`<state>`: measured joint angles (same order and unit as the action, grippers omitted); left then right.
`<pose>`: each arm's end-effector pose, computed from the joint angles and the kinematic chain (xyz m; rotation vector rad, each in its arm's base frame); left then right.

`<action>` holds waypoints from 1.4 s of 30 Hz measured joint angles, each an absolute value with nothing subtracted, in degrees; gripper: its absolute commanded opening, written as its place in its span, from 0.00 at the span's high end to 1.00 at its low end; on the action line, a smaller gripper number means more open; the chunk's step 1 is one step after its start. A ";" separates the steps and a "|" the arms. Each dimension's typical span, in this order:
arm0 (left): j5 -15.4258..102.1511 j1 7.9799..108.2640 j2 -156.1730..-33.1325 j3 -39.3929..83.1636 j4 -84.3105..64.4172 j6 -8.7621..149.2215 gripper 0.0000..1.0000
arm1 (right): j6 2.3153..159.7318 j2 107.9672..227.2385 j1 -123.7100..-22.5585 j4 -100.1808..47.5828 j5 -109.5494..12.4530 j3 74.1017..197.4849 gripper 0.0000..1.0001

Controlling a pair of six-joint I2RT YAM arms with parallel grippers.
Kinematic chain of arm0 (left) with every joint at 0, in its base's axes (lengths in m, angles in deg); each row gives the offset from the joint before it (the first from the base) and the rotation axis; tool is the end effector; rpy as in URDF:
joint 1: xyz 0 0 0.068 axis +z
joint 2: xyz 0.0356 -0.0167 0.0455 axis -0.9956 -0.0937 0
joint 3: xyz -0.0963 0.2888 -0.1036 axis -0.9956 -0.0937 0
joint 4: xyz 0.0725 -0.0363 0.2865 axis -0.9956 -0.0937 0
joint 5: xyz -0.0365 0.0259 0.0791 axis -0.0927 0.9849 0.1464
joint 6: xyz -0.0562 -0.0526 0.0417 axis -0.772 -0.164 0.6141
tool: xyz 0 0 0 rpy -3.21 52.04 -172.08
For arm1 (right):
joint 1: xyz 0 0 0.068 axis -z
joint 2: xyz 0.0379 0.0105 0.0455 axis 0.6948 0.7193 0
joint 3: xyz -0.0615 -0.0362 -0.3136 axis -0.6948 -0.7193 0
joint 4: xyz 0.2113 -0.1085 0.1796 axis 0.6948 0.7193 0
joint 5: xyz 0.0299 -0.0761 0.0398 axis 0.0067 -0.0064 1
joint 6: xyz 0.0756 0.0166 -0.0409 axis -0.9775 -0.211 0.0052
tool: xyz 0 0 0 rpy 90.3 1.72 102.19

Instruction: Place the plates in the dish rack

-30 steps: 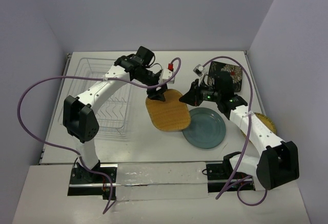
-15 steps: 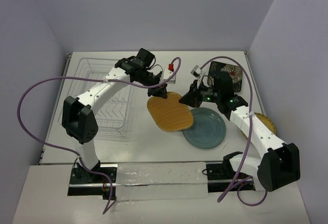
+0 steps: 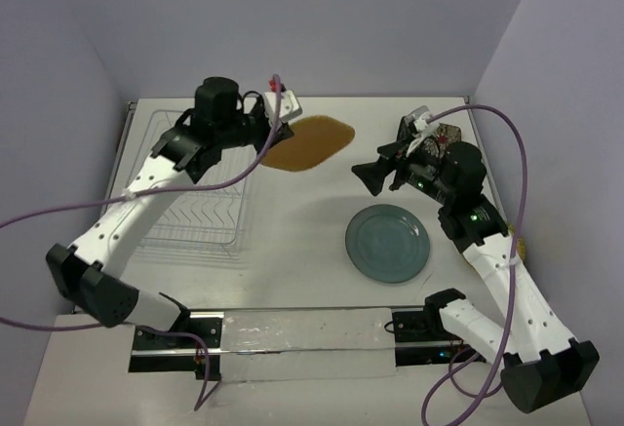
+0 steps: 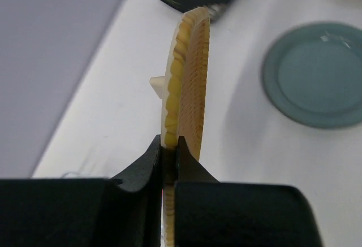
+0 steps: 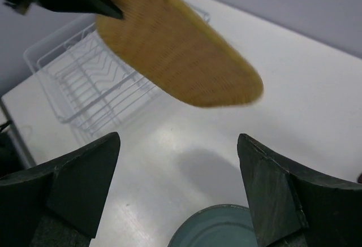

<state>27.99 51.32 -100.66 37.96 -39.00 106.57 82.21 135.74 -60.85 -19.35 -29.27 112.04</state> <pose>0.3034 -0.2367 0.4674 1.1662 1.5281 -0.4959 0.2175 0.1024 0.4123 -0.5229 1.6093 0.6836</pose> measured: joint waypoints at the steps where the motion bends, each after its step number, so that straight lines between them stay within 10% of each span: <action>1: 30.31 51.33 -99.05 37.92 -37.44 105.26 1.00 | 81.65 134.95 -60.85 -19.38 -31.01 112.04 0.08; 19: 68.64 66.25 -86.87 37.15 -37.88 95.52 1.00 | 77.45 142.43 -57.39 -19.69 -41.64 113.30 0.09; 42: 85.04 70.24 -61.82 -15.30 3.81 94.42 1.00 | 74.44 156.39 -50.51 -27.82 -22.17 113.85 0.15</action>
<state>85.04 70.24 -61.82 -15.30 3.81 94.42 74.44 156.39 -50.51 -27.82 -22.17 113.85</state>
